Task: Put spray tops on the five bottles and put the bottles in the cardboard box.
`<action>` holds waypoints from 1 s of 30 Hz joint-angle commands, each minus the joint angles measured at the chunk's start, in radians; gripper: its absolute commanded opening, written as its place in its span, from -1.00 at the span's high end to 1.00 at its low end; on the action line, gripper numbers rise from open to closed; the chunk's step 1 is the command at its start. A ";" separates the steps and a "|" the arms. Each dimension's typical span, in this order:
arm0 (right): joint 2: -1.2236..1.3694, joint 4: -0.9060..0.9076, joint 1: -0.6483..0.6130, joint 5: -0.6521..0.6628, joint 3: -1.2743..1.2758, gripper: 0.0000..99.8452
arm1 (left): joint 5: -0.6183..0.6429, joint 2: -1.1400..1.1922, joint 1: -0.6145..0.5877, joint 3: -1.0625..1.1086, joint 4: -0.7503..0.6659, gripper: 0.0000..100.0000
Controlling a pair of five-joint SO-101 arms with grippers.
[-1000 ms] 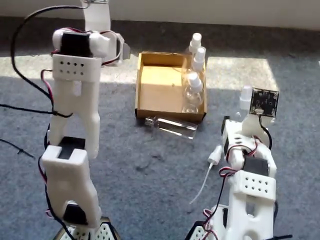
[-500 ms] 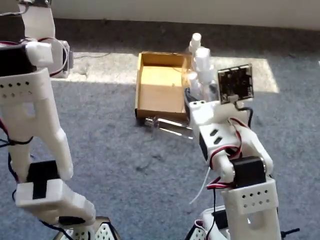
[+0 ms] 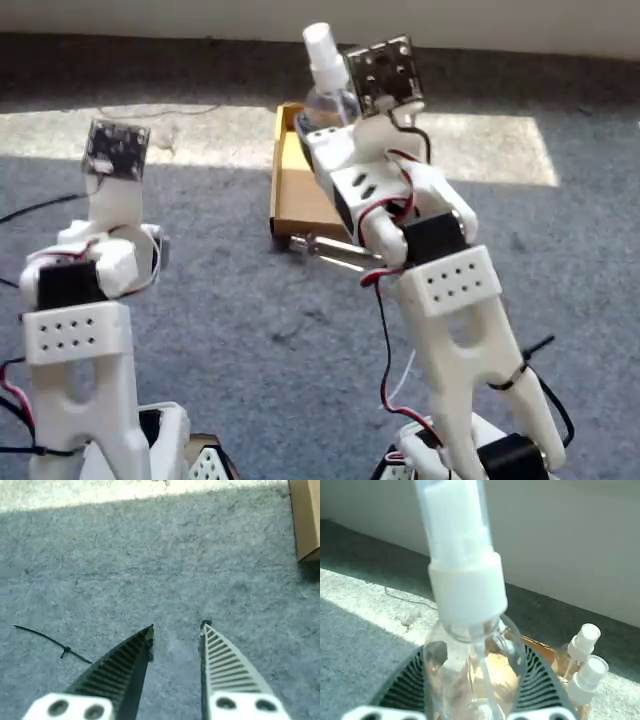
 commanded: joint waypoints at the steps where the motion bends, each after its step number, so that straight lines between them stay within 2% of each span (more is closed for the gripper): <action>1: 0.171 -0.114 -0.035 0.002 -0.134 0.99 | 0.048 -0.283 -0.010 0.400 -0.175 0.70; 7: 0.433 -0.351 -0.035 -0.005 -0.229 0.99 | 0.041 -0.570 -0.008 0.568 -0.196 0.70; 12: 0.549 -0.581 -0.033 -0.072 -0.228 0.99 | 0.041 -0.665 0.018 0.622 -0.193 0.71; 21: 0.684 -0.707 0.028 -0.092 -0.219 0.99 | 0.041 -0.665 0.028 0.627 -0.192 0.71; 30: 0.719 -0.716 0.042 -0.092 -0.222 0.99 | 0.041 -0.665 0.028 0.627 -0.192 0.71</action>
